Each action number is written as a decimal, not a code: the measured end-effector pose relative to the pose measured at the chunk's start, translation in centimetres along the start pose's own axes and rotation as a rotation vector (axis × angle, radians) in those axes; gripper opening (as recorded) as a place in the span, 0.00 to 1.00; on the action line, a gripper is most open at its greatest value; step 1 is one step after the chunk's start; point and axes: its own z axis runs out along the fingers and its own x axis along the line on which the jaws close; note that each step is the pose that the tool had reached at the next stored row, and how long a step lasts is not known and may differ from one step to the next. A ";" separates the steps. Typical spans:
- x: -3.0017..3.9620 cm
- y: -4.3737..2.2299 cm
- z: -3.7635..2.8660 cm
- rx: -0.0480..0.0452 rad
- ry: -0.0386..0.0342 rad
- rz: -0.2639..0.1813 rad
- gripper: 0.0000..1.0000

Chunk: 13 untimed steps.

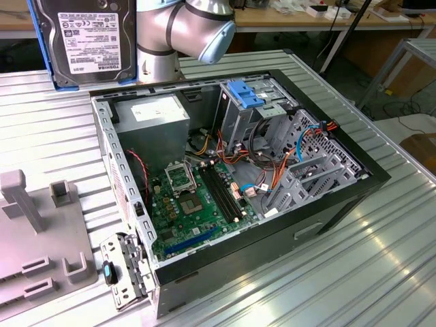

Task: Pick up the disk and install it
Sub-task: 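Pick up the disk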

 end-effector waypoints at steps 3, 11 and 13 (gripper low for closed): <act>-0.01 -0.89 0.04 0.0001 -0.0001 0.000 0.37; -0.05 -3.25 0.10 0.0000 0.0000 0.000 0.37; -0.06 -3.59 0.12 0.0001 0.0000 0.000 0.37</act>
